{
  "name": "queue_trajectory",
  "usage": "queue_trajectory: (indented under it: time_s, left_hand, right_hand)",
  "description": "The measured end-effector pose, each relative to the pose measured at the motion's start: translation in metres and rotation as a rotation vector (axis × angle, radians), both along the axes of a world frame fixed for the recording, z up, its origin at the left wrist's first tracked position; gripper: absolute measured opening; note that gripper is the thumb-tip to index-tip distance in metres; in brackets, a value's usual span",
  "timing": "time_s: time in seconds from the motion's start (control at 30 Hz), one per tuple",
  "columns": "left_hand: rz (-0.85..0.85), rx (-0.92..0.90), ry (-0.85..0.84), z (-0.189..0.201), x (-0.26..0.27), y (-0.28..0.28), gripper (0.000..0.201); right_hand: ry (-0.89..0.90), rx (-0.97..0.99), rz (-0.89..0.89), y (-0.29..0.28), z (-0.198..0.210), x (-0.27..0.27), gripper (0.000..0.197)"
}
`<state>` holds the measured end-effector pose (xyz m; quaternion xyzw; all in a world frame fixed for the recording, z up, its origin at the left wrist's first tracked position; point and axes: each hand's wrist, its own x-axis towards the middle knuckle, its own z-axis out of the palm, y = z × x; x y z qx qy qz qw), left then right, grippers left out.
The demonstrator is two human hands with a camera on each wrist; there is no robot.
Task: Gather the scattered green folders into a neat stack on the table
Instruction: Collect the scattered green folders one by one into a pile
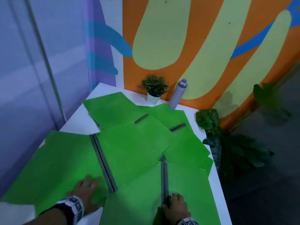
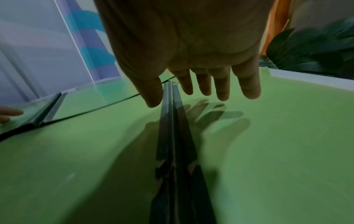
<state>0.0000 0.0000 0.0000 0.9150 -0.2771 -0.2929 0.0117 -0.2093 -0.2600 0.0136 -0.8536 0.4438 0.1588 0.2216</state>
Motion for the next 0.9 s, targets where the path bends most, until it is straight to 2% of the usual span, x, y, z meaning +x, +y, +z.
queue_trajectory:
  time_s: [0.13,0.3,0.43,0.5,0.6,0.7,0.83,0.9]
  left_hand:
    - [-0.040,0.015,-0.090,-0.003,-0.005,0.004,0.096]
    - [-0.058,0.060,-0.066,0.000,-0.007,0.021,0.083]
    - [-0.088,0.071,-0.096,0.023,-0.008,0.033,0.094]
    - [-0.062,-0.022,-0.119,0.036,-0.005,0.035,0.104]
    - [0.026,-0.207,-0.190,0.066,0.002,0.028,0.103]
    - [0.248,-0.456,-0.241,0.107,0.012,0.016,0.097]
    - [0.525,-0.818,-0.332,0.150,0.022,0.008,0.097]
    - [0.612,-0.983,-0.337,0.159,0.026,0.008,0.100]
  right_hand:
    - [0.069,0.024,0.043,0.007,-0.008,0.000,0.059]
    - [0.044,-0.012,0.081,0.000,-0.013,-0.012,0.054]
    - [0.037,-0.028,0.026,-0.018,-0.007,-0.022,0.037]
    - [0.035,-0.040,0.019,-0.024,-0.005,-0.025,0.034]
    - [0.035,-0.009,-0.003,-0.020,0.000,-0.021,0.043]
    - [0.090,-0.017,0.038,-0.011,0.001,-0.014,0.048]
    - [0.111,0.013,0.025,-0.004,0.001,-0.013,0.035]
    - [0.098,0.011,-0.008,-0.005,0.003,-0.013,0.030]
